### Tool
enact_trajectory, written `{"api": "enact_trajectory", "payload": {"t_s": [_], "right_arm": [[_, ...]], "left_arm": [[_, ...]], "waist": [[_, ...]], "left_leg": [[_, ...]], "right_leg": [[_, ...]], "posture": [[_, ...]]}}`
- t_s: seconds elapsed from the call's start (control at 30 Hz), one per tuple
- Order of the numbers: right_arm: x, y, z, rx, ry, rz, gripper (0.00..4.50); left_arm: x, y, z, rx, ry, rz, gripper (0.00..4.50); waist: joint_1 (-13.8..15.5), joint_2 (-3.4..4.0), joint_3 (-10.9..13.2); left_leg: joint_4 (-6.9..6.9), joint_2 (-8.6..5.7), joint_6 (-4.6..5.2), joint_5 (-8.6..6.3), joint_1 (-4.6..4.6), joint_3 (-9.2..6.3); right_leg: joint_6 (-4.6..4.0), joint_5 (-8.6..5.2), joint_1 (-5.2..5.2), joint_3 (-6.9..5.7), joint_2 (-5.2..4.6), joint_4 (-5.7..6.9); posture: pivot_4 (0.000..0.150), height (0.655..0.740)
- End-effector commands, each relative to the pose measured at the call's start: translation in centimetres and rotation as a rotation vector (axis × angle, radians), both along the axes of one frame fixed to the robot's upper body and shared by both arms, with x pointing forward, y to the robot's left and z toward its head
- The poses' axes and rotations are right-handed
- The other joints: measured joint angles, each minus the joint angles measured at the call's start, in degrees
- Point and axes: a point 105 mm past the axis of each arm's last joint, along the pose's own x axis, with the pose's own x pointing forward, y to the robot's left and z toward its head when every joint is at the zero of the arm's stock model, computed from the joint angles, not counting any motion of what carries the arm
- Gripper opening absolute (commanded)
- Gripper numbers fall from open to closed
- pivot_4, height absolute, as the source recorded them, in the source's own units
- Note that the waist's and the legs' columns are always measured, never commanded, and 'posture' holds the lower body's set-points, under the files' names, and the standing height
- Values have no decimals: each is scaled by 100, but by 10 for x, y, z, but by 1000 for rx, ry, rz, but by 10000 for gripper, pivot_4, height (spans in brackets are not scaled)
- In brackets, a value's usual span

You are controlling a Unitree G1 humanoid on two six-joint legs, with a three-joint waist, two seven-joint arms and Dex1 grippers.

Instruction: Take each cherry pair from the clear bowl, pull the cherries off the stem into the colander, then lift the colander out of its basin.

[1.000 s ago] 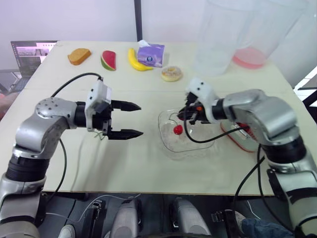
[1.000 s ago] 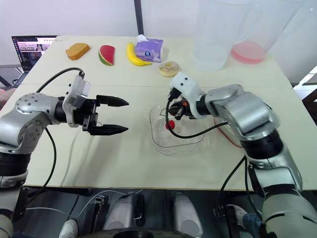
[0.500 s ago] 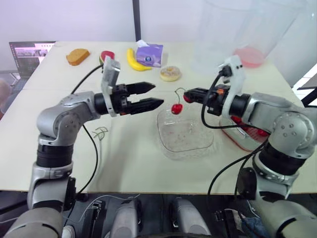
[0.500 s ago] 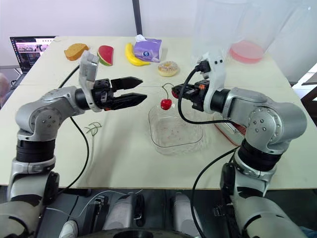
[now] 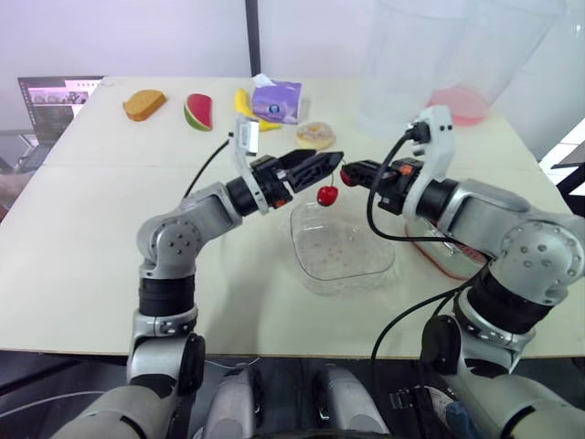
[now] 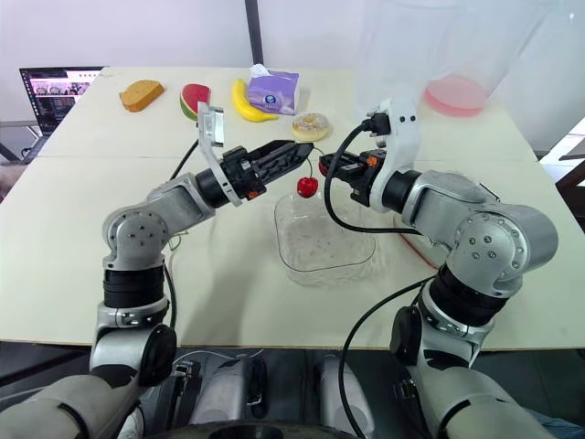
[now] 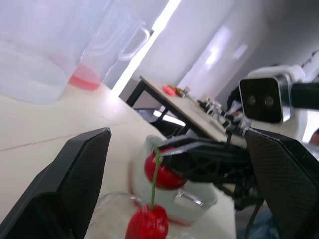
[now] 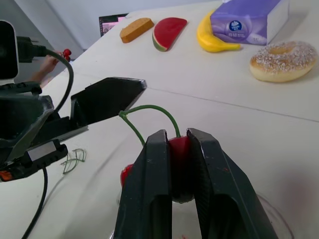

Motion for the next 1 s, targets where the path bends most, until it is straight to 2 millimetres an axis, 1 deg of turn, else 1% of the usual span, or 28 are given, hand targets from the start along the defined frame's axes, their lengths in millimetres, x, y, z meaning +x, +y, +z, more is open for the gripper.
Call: {"api": "enact_trajectory", "payload": {"t_s": [0.03,0.1,0.27,0.4,0.5,0.67,0.73,0.77,1.0], "right_arm": [[-5,3,10,-12,-45,15,1407],[-5,3,11,-15,-47,17,1407],[-6,3,12,-20,-46,19,1407],[-5,4,14,-22,-46,19,1407],[-4,3,15,-25,-46,16,1407],[-5,3,15,-31,-44,22,1407],[-5,3,15,-34,-43,22,1407],[-6,3,14,-35,-42,23,1407],[-7,2,10,-48,-28,27,1407]], "left_arm": [[-5,-1,7,-20,-15,31,45000],[-4,0,6,-29,-3,47,45000],[-7,-2,1,-10,12,21,45000],[-7,-3,1,-17,21,14,45000],[-9,-4,0,-20,30,-1,37353],[-10,-6,2,-33,36,-12,12882],[-10,-7,2,-37,42,-15,2094],[-10,-7,2,-40,45,-14,385],[-9,-5,6,-58,50,-9,385]], "waist": [[0,1,0],[6,1,0],[8,1,0],[7,1,0],[7,1,0],[7,0,0],[7,1,0],[8,1,0],[8,0,0]], "left_leg": [[-1,0,-1,0,0,0],[-1,-1,-1,0,1,0],[-1,-2,-1,0,0,0],[-2,-2,-1,0,0,0],[-2,-2,0,0,0,0],[-3,-2,0,0,0,0],[-3,-2,0,0,0,0],[-4,-2,0,0,0,0],[-5,-2,0,0,0,0]], "right_leg": [[0,0,0,0,1,0],[0,0,0,0,1,0],[0,0,1,0,3,-3],[0,0,1,0,8,-4],[0,0,1,0,9,-5],[0,0,1,0,9,-7],[0,0,1,0,9,-8],[0,0,1,0,10,-8],[0,0,1,0,9,-10]], "posture": [[1500,7400],[1500,7400],[1500,7400],[1500,7400],[1500,7400],[1500,7400],[1500,7400],[1500,7400],[1500,7400]]}}
